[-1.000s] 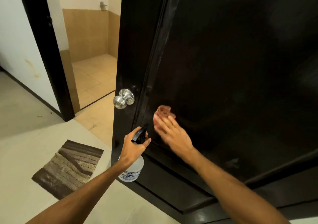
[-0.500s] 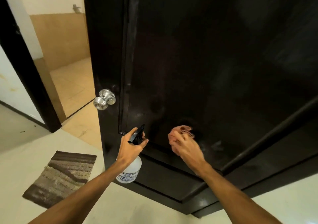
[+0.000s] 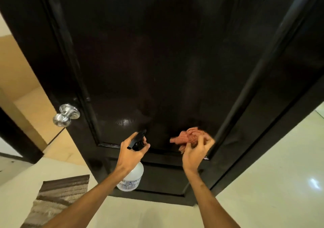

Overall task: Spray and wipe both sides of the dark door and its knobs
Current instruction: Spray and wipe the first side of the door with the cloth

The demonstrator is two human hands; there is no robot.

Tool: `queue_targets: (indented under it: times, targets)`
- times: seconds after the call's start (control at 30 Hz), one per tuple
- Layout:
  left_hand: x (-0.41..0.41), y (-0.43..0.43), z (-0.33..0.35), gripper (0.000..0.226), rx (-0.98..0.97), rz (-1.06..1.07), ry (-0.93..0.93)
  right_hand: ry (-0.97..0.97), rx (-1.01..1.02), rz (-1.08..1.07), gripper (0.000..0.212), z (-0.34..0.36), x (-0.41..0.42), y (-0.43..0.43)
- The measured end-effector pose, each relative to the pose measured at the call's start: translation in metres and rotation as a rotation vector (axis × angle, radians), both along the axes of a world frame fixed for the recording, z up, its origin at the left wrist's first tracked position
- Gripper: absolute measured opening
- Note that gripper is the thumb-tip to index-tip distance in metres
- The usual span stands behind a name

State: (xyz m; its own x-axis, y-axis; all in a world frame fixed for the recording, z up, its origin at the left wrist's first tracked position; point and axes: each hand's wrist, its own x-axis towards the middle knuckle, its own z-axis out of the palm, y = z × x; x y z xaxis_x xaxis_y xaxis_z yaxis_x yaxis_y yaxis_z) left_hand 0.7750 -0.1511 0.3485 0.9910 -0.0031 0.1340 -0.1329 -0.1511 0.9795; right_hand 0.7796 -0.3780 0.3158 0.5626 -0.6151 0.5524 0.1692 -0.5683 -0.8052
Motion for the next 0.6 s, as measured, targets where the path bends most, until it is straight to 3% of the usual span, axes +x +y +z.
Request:
queue_targets:
  times: [0.07,0.13,0.27,0.37,0.47,0.6]
  targets:
    - [0.003,-0.01,0.005,0.017,0.003,-0.021,-0.007,-0.149,0.073,-0.11,0.04,0.025,0.01,-0.018]
    - [-0.001,-0.019,0.003,0.017,0.008,-0.028,0.001,-0.155,0.068,-0.148,0.04,0.029,0.014,-0.022]
    - [-0.005,-0.031,-0.002,0.016,-0.008,-0.057,0.039,0.18,-0.027,-0.015,0.048,-0.03,-0.007,-0.007]
    - [-0.004,-0.043,-0.001,0.016,-0.004,-0.105,0.064,0.309,0.154,-0.099,0.044,-0.047,-0.02,-0.021]
    - [-0.002,-0.059,0.008,0.015,-0.01,-0.146,0.042,0.068,0.194,-0.168,0.044,-0.002,-0.015,-0.051]
    - [-0.007,-0.079,0.009,0.015,-0.006,-0.173,0.025,-0.17,0.074,-0.129,0.05,0.038,0.0,-0.074]
